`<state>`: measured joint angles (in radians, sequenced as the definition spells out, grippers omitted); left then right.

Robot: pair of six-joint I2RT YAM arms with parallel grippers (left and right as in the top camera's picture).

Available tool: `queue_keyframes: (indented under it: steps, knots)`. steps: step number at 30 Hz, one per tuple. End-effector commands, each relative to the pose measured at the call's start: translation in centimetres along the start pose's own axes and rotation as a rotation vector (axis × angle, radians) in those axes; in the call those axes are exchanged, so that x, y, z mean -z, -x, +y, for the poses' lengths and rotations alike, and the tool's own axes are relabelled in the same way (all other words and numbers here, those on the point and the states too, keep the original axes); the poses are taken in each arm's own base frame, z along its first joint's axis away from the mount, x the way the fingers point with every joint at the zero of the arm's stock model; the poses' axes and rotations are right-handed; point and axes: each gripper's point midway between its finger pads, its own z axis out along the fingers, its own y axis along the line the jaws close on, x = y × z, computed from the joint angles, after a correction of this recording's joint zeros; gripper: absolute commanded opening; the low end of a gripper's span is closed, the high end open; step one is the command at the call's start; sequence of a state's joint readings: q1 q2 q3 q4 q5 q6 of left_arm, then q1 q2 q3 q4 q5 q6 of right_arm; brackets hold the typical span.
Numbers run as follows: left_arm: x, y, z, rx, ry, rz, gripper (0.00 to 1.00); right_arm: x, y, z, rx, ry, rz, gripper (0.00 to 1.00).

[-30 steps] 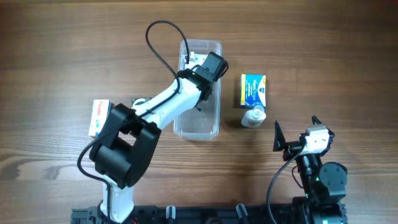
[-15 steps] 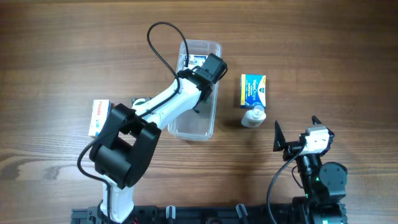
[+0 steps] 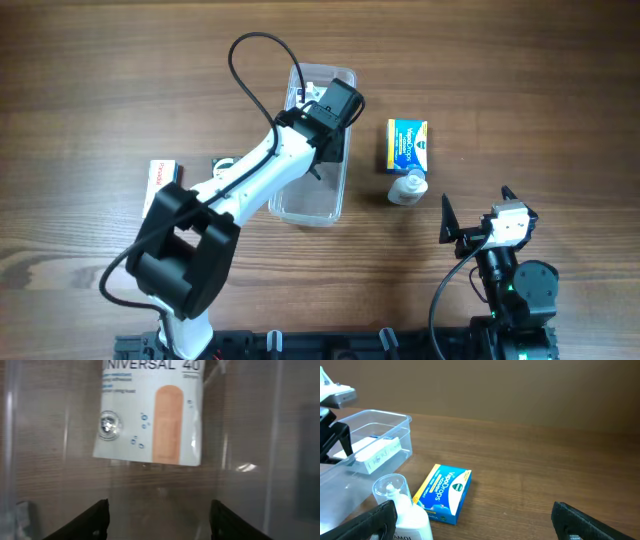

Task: Pack container
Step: 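Withdraw the left gripper up and back to the left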

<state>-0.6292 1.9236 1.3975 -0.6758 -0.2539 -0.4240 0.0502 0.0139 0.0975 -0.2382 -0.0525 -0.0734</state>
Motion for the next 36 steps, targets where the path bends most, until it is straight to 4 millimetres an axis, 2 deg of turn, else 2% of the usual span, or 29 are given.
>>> queue_keyframes:
  steps: [1, 7, 16, 23, 31, 33, 35, 36]
  knots:
    - [1.3, 0.1, -2.6, 0.01, -0.16, 0.012, 0.63, 0.0, 0.1, 0.2, 0.005, 0.012, -0.006, 1.0]
    - [2.3, 0.9, -6.0, 0.014, -0.34, 0.011, 0.61, 0.0, 0.1, 0.2, 0.005, 0.012, -0.006, 1.0]
    - [2.4, 1.2, -5.7, 0.019, -0.325, -0.003, 0.59, 0.0, 0.1, 0.2, 0.005, 0.012, -0.006, 1.0]
    - [2.8, 2.2, -4.1, 0.028, -0.244, -0.055, 0.59, 0.0, 0.1, 0.2, 0.005, 0.012, -0.006, 1.0]
    - [6.2, 4.6, -1.0, 0.057, -0.121, -0.189, 0.63, 0.0, 0.1, 0.2, 0.005, 0.012, -0.006, 1.0]
    - [7.2, 5.3, 0.5, 0.071, -0.054, -0.235, 0.69, 0.0, 0.1, 0.2, 0.005, 0.012, -0.006, 1.0]
    - [8.2, 6.2, 3.1, 0.096, 0.05, -0.289, 0.8, 0.0, 0.1, 0.2, 0.005, 0.012, -0.006, 1.0]
    - [8.6, 6.6, 4.2, 0.109, 0.09, -0.308, 0.81, 0.0, 0.1, 0.2, 0.005, 0.012, -0.006, 1.0]
